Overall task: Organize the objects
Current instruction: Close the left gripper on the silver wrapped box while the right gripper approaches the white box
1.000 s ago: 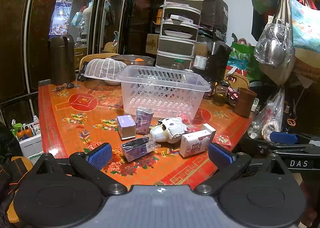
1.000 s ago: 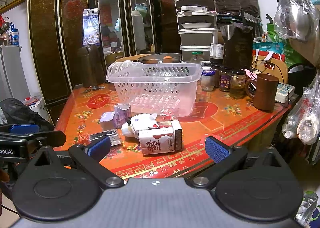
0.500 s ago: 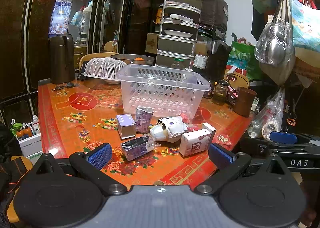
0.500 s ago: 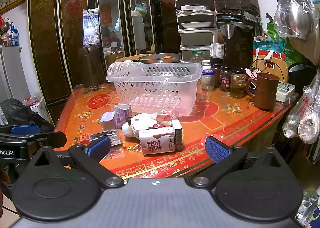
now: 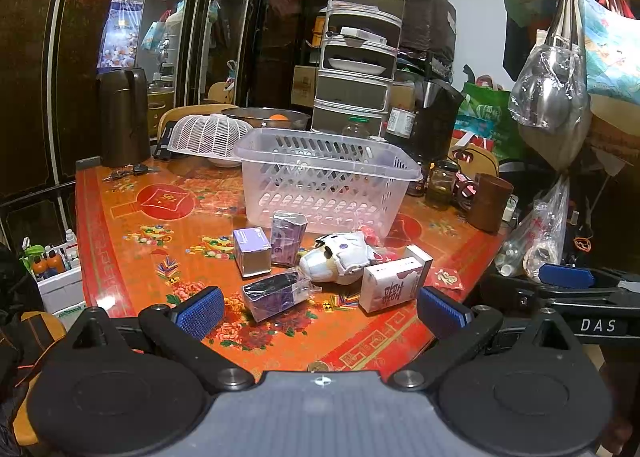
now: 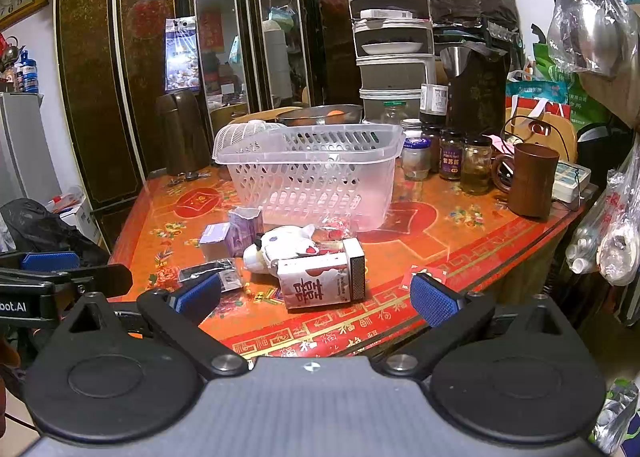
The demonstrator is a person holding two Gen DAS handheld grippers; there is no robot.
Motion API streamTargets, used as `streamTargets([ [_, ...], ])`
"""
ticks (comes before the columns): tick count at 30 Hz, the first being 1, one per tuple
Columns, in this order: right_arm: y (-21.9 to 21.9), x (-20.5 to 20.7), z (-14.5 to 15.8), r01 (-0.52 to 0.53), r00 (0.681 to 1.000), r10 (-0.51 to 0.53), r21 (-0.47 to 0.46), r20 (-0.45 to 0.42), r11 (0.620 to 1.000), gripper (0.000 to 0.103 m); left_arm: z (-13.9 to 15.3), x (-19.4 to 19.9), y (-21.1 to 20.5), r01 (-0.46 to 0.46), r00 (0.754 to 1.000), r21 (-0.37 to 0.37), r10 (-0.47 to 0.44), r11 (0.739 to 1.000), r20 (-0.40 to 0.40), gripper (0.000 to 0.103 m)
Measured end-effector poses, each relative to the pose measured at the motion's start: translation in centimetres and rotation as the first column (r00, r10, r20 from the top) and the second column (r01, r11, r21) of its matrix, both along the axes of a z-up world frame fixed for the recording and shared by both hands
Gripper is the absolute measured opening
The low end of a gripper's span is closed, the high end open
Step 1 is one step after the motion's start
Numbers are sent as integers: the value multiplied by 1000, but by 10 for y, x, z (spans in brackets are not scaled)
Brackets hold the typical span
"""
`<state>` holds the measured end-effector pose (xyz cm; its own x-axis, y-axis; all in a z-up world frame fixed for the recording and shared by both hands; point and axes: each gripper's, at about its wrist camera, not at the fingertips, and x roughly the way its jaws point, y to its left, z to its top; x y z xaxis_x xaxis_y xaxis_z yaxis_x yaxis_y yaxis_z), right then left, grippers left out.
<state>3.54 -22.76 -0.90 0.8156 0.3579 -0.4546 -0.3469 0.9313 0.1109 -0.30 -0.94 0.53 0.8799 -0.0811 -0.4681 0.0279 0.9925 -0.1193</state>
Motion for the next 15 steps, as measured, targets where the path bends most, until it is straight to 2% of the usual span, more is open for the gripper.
streamTargets([
  [3, -1, -1, -2, 4, 999, -4, 14, 32, 1000, 103, -4, -1, 5, -26, 999, -13, 26, 1000, 21, 103],
  [7, -6, 0, -14, 21, 992, -29, 67, 121, 998, 103, -13, 0, 18, -119, 992, 0, 119, 993, 51, 103],
  [15, -3, 20, -47, 22, 998, -25, 53, 56, 998, 103, -49, 22, 26, -81, 997, -16, 81, 997, -11, 103],
])
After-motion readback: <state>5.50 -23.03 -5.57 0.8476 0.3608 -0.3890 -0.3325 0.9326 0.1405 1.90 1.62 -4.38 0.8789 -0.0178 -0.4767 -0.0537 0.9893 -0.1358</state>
